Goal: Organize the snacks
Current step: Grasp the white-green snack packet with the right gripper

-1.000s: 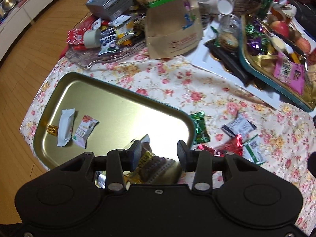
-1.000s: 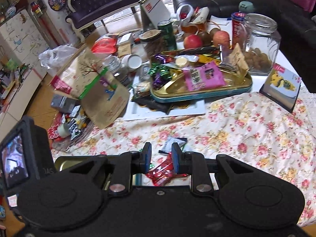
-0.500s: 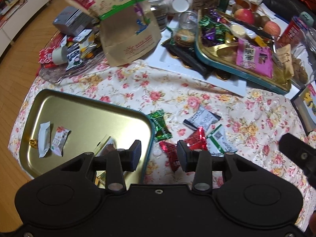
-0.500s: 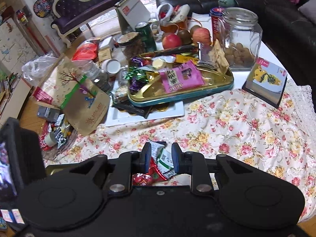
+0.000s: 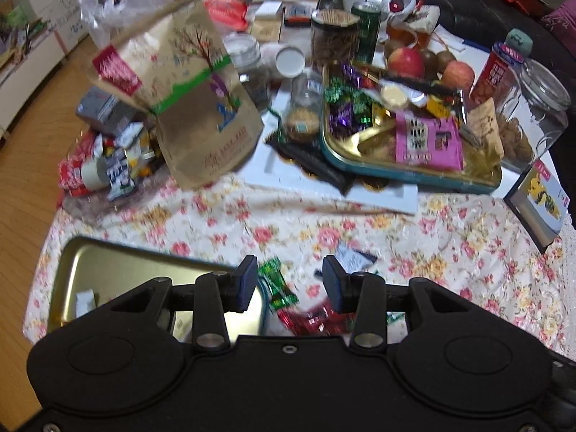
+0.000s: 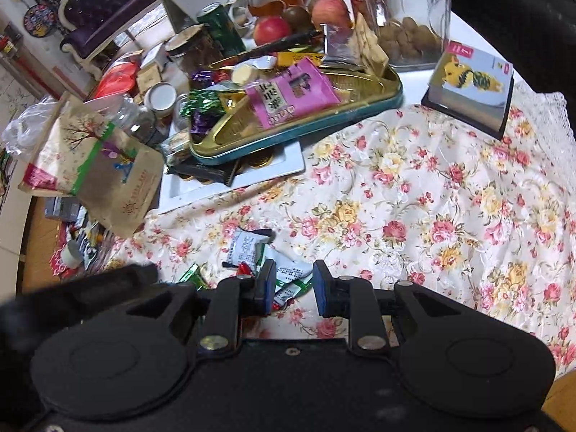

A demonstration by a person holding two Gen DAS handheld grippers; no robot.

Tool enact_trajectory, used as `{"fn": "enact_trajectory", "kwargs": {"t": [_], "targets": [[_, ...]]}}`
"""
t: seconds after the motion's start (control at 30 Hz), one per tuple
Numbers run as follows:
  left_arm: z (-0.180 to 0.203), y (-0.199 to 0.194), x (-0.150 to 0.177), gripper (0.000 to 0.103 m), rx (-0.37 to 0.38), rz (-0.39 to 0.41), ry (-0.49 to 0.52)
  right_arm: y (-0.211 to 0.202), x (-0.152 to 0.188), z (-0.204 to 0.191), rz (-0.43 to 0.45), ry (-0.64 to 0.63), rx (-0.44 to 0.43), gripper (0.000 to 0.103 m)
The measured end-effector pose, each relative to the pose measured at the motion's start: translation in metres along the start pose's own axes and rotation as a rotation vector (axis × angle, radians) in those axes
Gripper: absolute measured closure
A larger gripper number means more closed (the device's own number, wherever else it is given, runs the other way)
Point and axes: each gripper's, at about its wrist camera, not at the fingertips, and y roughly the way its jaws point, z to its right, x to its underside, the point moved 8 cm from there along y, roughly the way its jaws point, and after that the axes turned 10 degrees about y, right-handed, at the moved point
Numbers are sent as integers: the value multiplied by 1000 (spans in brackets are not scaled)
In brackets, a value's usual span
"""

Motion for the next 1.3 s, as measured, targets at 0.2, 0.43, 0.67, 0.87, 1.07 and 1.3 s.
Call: {"fn": "enact_trajectory", "kwargs": {"t": [0.2, 0.43, 0.67, 0.87, 1.07, 1.3], "targets": [[-17, -8, -8, 54, 59, -31, 6, 19, 2, -1, 26, -22, 17, 78], [-19, -18, -2, 54, 173, -63, 6, 42, 1, -3, 107, -67, 86, 78], [-27, -26, -3, 54, 200, -61, -5, 66, 9, -6, 54, -3, 82, 78], [-39, -33, -3, 54, 246, -54, -52, 87, 20, -18, 16, 8, 116, 78], [-48, -35, -1, 54, 235, -52, -58, 102, 26, -27, -15, 84, 107, 70], [-52, -34, 2, 54, 238, -61, -60, 115, 22, -36, 31, 56, 135, 62]]}}
